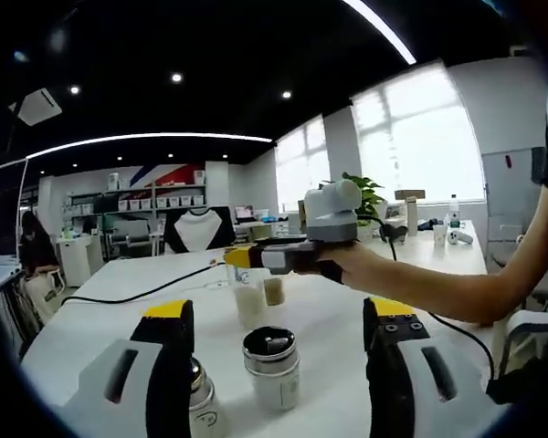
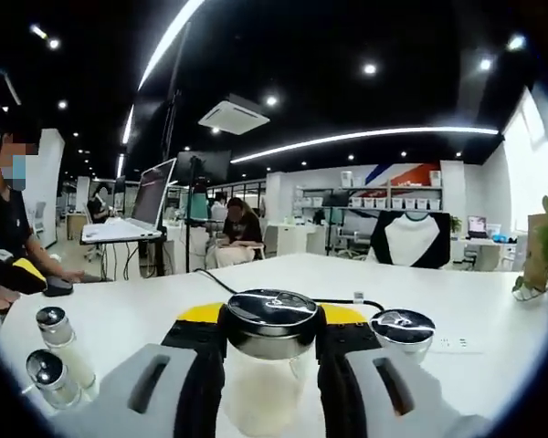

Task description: Rotate the seasoning bottle until the label or dispensing opening points toward the visible target arrow and the bottle remains upright within the marked orientation range

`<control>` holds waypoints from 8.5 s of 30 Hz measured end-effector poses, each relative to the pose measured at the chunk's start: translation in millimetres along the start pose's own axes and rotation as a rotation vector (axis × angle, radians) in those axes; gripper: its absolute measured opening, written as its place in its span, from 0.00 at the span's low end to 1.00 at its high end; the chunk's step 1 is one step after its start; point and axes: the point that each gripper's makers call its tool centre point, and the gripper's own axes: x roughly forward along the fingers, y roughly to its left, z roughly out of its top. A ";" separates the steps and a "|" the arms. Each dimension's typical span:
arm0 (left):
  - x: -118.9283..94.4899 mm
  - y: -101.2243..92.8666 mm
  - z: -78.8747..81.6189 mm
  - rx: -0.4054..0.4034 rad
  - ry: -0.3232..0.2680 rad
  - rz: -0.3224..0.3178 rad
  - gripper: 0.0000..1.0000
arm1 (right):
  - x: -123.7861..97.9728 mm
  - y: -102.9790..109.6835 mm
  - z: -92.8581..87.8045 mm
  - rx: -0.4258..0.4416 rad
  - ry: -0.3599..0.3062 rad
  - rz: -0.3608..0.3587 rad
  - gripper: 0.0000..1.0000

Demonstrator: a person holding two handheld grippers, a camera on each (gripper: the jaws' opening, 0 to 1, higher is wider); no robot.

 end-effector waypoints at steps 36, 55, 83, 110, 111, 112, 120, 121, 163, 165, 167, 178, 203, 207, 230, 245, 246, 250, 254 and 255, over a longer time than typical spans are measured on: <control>29.0 -95.0 -7.8 0.016 0.053 -0.378 0.79 | -117.8 14.2 23.6 0.035 -0.094 -0.016 0.35; 59.7 -111.5 -2.8 0.132 0.073 -0.339 0.76 | -160.3 34.2 32.1 0.018 -0.133 -0.022 0.35; 83.3 -114.0 7.4 0.027 0.011 -0.255 0.51 | -180.5 59.9 39.7 0.042 -0.165 0.012 0.35; 81.3 -112.8 32.4 0.017 -0.058 -0.290 0.45 | -187.7 77.5 50.8 0.007 -0.175 0.050 0.35; 81.5 -112.9 31.9 0.018 -0.059 -0.289 0.45 | -188.1 77.6 49.9 0.007 -0.170 0.051 0.35; 81.5 -112.9 31.7 0.020 -0.061 -0.289 0.44 | -188.5 77.7 49.3 0.007 -0.168 0.052 0.35; 77.0 -118.1 33.8 0.011 -0.092 -0.354 0.43 | -196.7 78.9 48.5 0.035 -0.158 0.077 0.36; 76.6 -118.9 33.7 0.016 -0.092 -0.361 0.43 | -197.3 79.6 48.3 0.033 -0.155 0.080 0.36; 23.1 -166.7 30.0 -0.029 -0.139 -0.807 0.42 | -232.9 130.5 42.4 0.071 -0.154 0.549 0.42; 21.9 -166.7 30.0 -0.020 -0.135 -0.814 0.42 | -233.9 131.9 42.3 0.064 -0.151 0.559 0.42; 21.4 -167.3 29.4 -0.011 -0.131 -0.819 0.42 | -233.9 132.4 41.8 0.064 -0.149 0.564 0.42; 33.8 -164.3 14.5 0.013 -0.078 -0.807 0.42 | -221.4 126.4 27.1 -0.006 -0.095 0.513 0.41; 24.1 -164.7 3.5 0.061 -0.042 -0.814 0.42 | -221.9 129.2 16.3 0.033 -0.042 0.558 0.41; 24.7 -162.0 2.1 0.028 -0.037 -0.810 0.43 | -217.4 131.2 15.4 0.036 -0.020 0.530 0.41; 57.0 -133.8 -11.0 0.076 0.018 -0.545 0.45 | -181.4 101.1 2.9 0.018 0.013 0.220 0.41; 66.3 -119.1 -21.8 0.173 0.037 -0.366 0.45 | -171.0 84.0 1.1 0.073 0.004 0.106 0.40; 67.9 -118.9 -24.1 0.200 0.038 -0.348 0.46 | -170.3 83.4 0.4 0.073 0.005 0.097 0.40; 69.4 -118.8 -25.7 0.206 0.037 -0.304 0.47 | -169.1 83.5 -1.3 0.065 0.004 0.079 0.40; 70.7 -117.2 -25.7 0.204 0.020 -0.250 0.48 | -169.0 83.4 -0.9 0.072 -0.005 0.060 0.40; 71.9 -116.3 -25.8 0.214 0.005 -0.231 0.48 | -168.6 83.0 -0.8 0.072 -0.006 0.054 0.40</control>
